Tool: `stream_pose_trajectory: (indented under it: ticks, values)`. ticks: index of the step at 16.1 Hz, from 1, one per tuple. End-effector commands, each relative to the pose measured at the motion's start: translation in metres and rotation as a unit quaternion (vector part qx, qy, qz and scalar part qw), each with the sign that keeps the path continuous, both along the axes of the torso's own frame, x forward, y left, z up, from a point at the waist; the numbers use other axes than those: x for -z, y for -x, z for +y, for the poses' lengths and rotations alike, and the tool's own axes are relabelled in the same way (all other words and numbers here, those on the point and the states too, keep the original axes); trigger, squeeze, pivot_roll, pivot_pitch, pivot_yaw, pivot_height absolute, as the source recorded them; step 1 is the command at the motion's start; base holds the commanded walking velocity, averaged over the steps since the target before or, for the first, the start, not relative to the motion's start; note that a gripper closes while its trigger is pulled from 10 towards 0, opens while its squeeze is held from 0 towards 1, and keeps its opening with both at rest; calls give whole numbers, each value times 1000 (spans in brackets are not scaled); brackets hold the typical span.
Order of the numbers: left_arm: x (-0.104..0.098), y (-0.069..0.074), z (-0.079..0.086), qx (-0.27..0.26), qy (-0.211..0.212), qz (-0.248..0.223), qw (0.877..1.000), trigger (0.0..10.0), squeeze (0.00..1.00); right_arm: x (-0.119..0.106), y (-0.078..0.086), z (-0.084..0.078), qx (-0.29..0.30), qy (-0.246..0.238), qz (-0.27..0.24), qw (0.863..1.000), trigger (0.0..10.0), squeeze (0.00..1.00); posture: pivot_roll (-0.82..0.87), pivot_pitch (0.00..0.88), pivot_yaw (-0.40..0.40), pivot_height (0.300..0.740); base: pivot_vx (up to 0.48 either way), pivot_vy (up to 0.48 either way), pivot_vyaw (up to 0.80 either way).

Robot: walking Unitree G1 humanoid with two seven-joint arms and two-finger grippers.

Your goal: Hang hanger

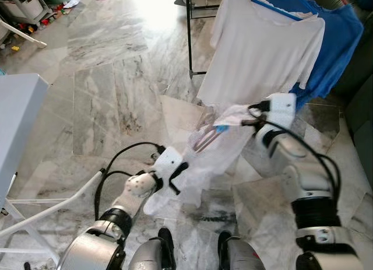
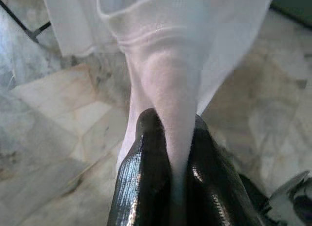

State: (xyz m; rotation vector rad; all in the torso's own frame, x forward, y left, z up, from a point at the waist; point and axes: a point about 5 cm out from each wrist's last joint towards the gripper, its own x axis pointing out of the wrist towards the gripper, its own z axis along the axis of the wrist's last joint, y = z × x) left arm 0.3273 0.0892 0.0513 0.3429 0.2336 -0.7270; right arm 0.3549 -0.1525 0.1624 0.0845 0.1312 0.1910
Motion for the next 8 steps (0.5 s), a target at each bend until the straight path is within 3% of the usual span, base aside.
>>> stream_pose_trajectory:
  ticks: [1,4,7,8]
  values:
    - [-6,-3,-1,-6,20,-6,1000,0,0,1,6,20,-51,-7,0,999,0,0,-170,259,82,740,0,0,0]
    - [-9,-3,-9,1,37,-12,999,0,0,16,17,43,-112,1,29,993,0,0,-170,260,81,740,0,0,0]
    - [-11,-5,-7,-10,42,-12,999,0,0,38,32,45,-143,32,64,987,0,0,-168,260,77,740,0,0,0]
    - [-11,-5,-4,-12,40,-12,999,0,0,46,37,41,-140,50,72,986,667,0,-168,260,77,740,0,0,0]
